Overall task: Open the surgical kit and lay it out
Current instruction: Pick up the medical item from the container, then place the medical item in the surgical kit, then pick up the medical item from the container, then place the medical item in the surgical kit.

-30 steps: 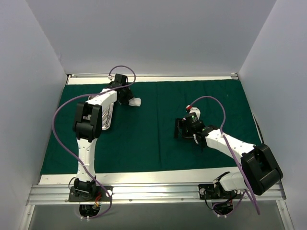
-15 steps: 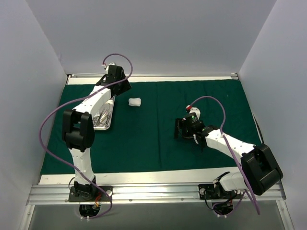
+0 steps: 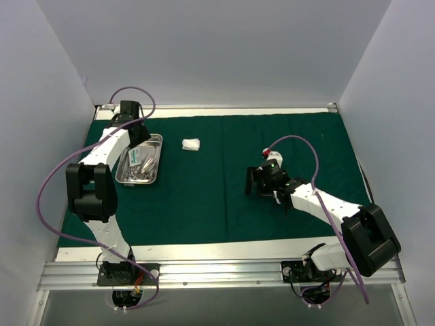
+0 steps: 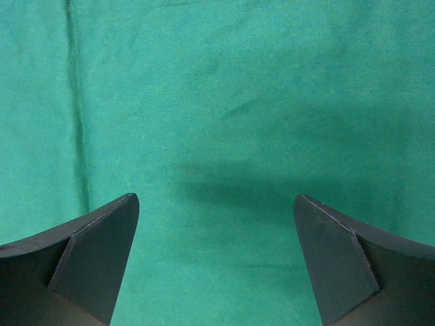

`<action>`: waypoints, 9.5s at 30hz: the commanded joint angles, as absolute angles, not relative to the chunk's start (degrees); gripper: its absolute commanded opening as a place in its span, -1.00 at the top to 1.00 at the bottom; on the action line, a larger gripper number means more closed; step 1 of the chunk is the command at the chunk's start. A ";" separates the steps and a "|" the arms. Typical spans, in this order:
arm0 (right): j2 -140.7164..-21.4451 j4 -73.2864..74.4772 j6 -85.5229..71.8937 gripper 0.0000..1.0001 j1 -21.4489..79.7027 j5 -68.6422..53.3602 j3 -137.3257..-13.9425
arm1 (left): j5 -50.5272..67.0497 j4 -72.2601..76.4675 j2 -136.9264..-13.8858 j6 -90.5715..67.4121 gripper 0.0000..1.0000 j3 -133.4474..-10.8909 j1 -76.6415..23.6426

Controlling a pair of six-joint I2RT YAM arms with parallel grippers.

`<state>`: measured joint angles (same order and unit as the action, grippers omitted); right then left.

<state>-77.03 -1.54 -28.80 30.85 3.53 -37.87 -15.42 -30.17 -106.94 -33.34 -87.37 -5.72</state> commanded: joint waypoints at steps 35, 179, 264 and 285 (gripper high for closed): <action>-78.22 -2.90 -28.65 -0.84 31.46 3.34 -37.53 | -15.56 -39.55 -124.63 -26.98 0.62 -95.80 -0.35; -64.33 -5.10 -25.22 -0.83 32.17 3.69 -35.51 | -12.92 -20.11 -88.08 -9.74 -0.83 -81.04 -19.61; -67.50 -8.35 -25.84 -0.83 32.26 1.14 -34.80 | -7.21 -37.44 -103.01 -13.79 0.88 -89.39 -4.91; -66.18 -7.21 -26.02 -0.83 32.26 2.81 -34.45 | -7.21 -36.83 -111.26 -30.94 0.88 -87.54 -23.38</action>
<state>-67.85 -7.92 -25.65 31.97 1.06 -35.05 -6.83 -38.09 -109.06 -28.45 -85.84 -23.35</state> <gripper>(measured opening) 0.915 0.065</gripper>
